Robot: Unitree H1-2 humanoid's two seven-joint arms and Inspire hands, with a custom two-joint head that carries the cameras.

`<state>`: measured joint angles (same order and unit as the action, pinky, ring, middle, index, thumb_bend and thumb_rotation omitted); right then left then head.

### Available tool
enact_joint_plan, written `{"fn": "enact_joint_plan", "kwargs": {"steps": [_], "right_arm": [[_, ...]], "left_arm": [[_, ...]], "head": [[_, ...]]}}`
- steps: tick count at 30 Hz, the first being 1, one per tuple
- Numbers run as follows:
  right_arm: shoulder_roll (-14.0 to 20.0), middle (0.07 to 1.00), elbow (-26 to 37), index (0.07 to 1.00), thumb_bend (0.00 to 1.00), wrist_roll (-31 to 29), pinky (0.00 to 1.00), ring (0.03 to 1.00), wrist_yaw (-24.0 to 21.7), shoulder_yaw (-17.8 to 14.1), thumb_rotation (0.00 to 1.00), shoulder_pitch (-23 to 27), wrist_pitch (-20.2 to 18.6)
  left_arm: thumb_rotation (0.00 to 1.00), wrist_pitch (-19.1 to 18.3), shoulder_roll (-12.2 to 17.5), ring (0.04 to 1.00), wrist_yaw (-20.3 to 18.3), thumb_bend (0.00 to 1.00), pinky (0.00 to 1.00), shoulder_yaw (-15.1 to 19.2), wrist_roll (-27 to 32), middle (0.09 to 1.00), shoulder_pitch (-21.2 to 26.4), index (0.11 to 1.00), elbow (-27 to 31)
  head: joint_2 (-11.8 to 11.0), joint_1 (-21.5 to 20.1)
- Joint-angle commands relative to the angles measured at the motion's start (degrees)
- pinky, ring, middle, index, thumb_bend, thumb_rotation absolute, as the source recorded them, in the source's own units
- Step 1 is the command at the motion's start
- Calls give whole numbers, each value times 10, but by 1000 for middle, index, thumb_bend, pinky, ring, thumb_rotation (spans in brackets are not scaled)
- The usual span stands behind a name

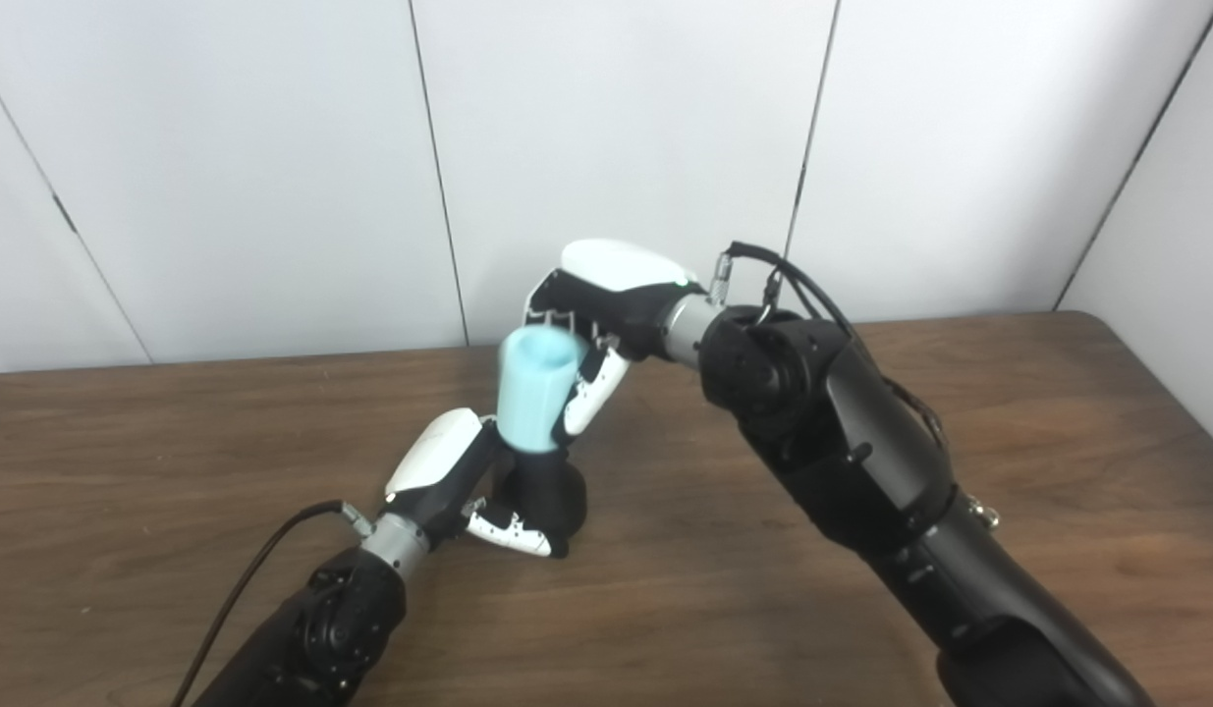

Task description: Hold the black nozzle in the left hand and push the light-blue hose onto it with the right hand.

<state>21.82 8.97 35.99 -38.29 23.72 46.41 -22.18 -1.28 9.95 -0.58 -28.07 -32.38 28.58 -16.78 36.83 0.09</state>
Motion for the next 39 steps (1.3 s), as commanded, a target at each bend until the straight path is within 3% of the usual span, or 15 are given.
{"fn": "enact_joint_plan", "kwargs": {"steps": [1, 6, 19, 39], "right_arm": [[0, 435, 16, 532, 513, -13, 244, 379, 2, -2, 0, 16, 26], [7, 439, 11, 532, 513, -14, 236, 374, -8, 0, 0, 14, 29], [43, 473, 8, 529, 516, -5, 327, 406, -47, 27, 0, 20, 38], [41, 471, 6, 528, 516, -2, 332, 410, -50, 24, 0, 18, 41]], "left_arm": [[0, -14, 1, 599, -50, 525, 873, -18, -8, 487, -20, 483, -12], [0, -15, 3, 599, -53, 525, 874, -16, -3, 487, -20, 483, -12], [0, -13, 9, 592, -54, 525, 873, -17, -9, 476, -20, 489, -5], [0, -11, 10, 590, -54, 525, 873, -17, -10, 473, -20, 491, -6]], "head": [[2, 0], [4, 0], [6, -4], [6, -4]]}}
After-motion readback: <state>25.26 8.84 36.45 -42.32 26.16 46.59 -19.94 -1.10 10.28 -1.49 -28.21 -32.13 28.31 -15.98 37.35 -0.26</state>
